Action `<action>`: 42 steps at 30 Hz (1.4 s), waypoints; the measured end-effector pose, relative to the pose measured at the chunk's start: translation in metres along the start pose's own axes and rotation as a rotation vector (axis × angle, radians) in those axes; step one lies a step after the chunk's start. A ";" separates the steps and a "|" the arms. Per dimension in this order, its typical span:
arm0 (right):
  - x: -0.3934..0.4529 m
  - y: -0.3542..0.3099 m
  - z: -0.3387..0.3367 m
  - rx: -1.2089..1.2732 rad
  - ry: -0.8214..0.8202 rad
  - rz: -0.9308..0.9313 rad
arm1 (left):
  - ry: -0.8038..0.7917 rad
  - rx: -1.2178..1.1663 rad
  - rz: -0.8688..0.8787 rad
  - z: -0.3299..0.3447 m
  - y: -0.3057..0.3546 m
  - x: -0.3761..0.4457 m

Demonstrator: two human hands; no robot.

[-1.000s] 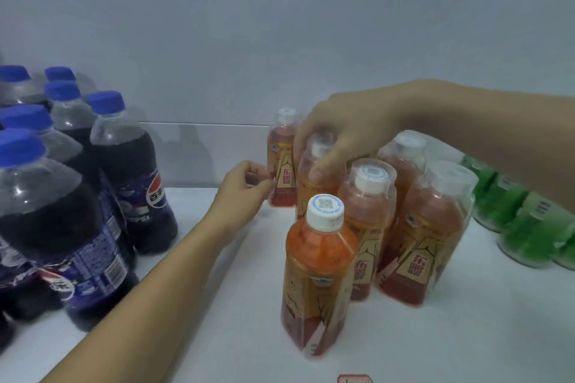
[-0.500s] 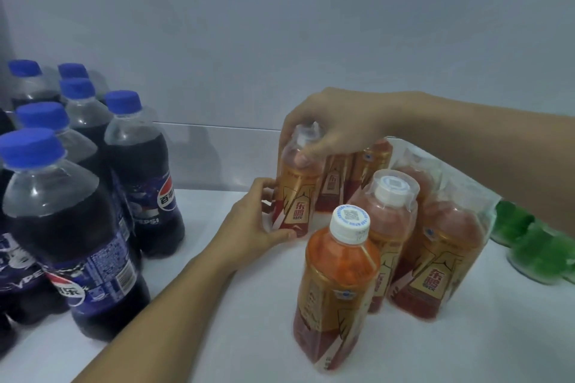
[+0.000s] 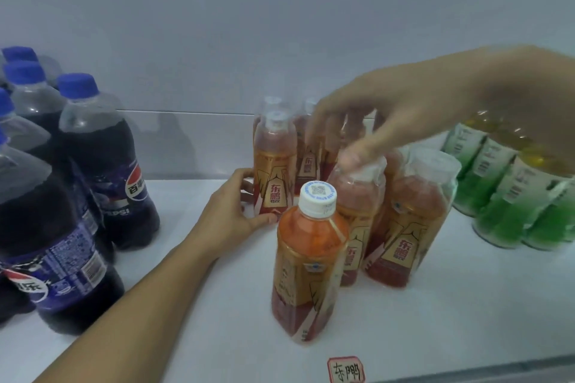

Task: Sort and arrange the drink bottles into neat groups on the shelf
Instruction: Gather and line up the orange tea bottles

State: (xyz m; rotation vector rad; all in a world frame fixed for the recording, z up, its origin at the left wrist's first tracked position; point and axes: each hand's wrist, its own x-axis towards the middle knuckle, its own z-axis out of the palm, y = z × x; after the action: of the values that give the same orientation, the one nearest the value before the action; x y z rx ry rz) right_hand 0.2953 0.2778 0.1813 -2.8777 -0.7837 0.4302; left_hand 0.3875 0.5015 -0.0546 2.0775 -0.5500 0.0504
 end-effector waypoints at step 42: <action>0.000 0.061 0.016 -0.185 0.137 0.484 | -0.004 0.041 -0.029 0.002 0.000 -0.002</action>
State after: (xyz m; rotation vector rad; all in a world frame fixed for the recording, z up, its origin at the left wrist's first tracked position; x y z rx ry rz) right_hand 0.3191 0.2265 0.1539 -3.2171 -0.1004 0.2081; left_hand 0.3854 0.5005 -0.0566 2.1258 -0.5248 0.0408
